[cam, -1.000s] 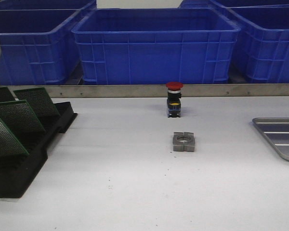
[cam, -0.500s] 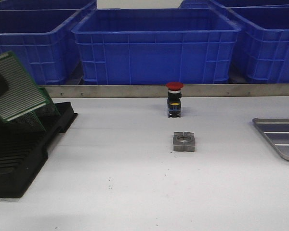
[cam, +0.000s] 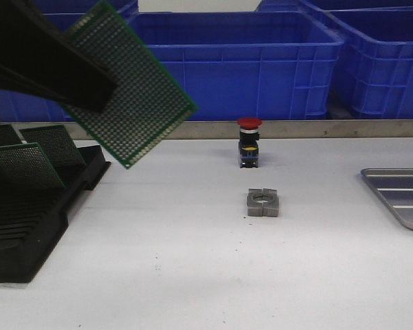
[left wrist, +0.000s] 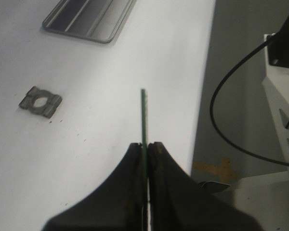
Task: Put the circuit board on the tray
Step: 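Grasp the green circuit board with the left gripper and lift it out, then bring the right gripper to the board's edge held by the left gripper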
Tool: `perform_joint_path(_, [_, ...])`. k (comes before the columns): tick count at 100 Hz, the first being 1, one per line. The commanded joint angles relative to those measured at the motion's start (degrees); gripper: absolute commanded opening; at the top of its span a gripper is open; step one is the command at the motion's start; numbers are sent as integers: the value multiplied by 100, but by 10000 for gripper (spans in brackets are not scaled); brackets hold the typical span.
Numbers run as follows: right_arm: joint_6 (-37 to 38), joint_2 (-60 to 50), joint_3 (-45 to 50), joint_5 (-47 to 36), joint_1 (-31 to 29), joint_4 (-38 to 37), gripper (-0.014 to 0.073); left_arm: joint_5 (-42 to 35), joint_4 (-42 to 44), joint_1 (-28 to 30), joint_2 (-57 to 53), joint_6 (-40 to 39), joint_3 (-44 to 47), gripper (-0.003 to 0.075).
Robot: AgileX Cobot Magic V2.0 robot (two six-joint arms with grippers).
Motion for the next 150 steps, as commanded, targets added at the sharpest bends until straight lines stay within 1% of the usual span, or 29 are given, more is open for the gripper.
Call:
perform_joint_path(1, [-9,-113,1,-595,-10,-56,-60,-132,-567,-358,-106,-53,-186,-17])
perform_joint_path(8, [-9,-113,-67,-585,-10,-56,-60,-255,-599,-604,-106,-53,-186,-17])
perform_joint_path(18, [-9,-108,-360,-184,-10,-56,-60,-280,-599,-822,-106,-53,-186,-17])
perform_joint_path(36, [-9,203,-1186,1102,-10,-56,-60,-280,-599,-872,-106,-53,-186,-17])
perform_joint_path(53, [-9,1036,-2079,2232,-10,-32,-60,-280,-599,-872,-106,-53,-186,-17])
perform_joint_path(71, [-36,2113,-2926,3240,-10,684,-60,-280,-599,-872,-106,-53,-186,-17])
perform_joint_path(81, [-307,2774,-3213,3607,-10,1194,-60,-280,-599,-872,-106,-53,-186,-17])
perform_joint_path(88, [-697,3180,-3348,3707,-10,1670,-60,-280,-599,-872,-106,-53,-186,-17])
perform_joint_path(102, [-1855,3856,-3519,3745,16,2883,-50,-280,-607,-872,-106,-53,-186,-17])
perform_joint_path(112, [-2913,4212,-3622,3775,143,3963,6,-280,-607,-872,-106,-53,-186,-17])
perform_joint_path(119, [-3712,4406,-3691,3835,299,4704,81,-280,-607,-872,-106,-53,-186,-17])
perform_joint_path(126, [-4554,4540,-3746,3890,524,5317,180,-280,-607,-872,-106,-53,-186,-17])
perform_joint_path(129, [-4901,4595,-3761,3896,637,5580,237,-280,-607,-872,-106,-53,-186,-17])
perform_joint_path(138, [-6007,4752,-3769,3903,1063,6087,387,-270,-607,-872,-106,-53,-186,-17])
perform_joint_path(141, [-6320,4808,-3769,3903,1236,6204,424,-270,-607,-872,-106,-53,-186,-17])
perform_joint_path(145, [-6768,4895,-3769,3903,1405,6360,464,-270,-607,-872,-106,-53,-186,-17])
perform_joint_path(150, [-7265,5014,-3769,3903,1630,6536,484,-270,-611,-872,-106,-53,-186,-17])
